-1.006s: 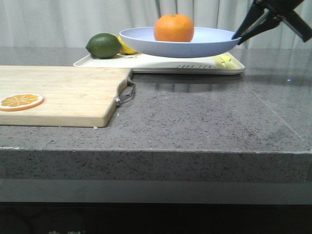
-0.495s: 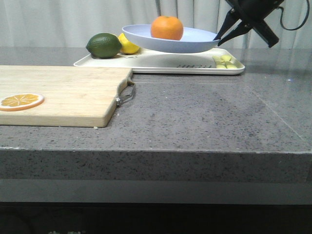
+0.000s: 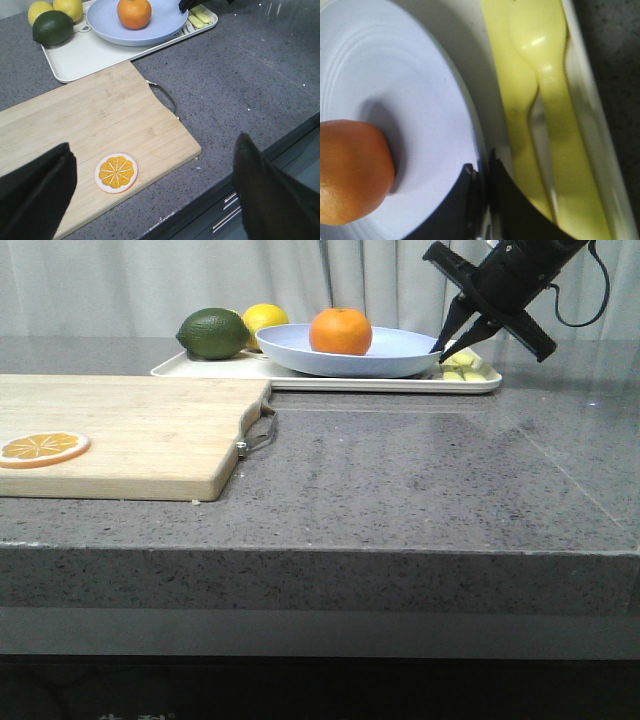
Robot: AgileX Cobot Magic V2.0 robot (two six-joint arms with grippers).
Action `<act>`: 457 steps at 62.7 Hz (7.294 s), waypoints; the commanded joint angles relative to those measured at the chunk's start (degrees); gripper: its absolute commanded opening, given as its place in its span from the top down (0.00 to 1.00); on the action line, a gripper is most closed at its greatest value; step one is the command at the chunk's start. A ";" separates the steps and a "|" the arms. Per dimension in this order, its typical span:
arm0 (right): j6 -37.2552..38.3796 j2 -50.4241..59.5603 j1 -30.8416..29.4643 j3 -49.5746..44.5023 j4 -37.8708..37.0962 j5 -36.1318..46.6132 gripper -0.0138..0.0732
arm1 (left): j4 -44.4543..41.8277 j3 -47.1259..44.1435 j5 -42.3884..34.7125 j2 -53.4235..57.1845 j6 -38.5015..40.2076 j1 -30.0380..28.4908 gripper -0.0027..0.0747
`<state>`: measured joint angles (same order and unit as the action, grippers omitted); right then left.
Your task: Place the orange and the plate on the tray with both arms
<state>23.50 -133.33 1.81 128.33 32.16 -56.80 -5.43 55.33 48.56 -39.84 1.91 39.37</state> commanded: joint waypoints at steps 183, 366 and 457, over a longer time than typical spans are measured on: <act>-32.19 101.86 1.91 -75.43 -23.33 5.45 0.50 | -2.60 1.52 -4.26 -0.05 0.50 -0.16 0.18; -32.13 102.14 1.91 -75.55 -23.51 3.04 0.92 | -2.30 1.04 -6.83 0.12 0.50 -0.16 0.99; -32.13 102.14 1.91 -75.55 -23.51 3.08 0.92 | 9.98 -55.73 -50.31 41.23 0.50 -34.81 0.99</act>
<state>-8.22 -30.94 3.86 51.53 8.63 -57.35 3.86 0.00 3.14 0.19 2.00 4.64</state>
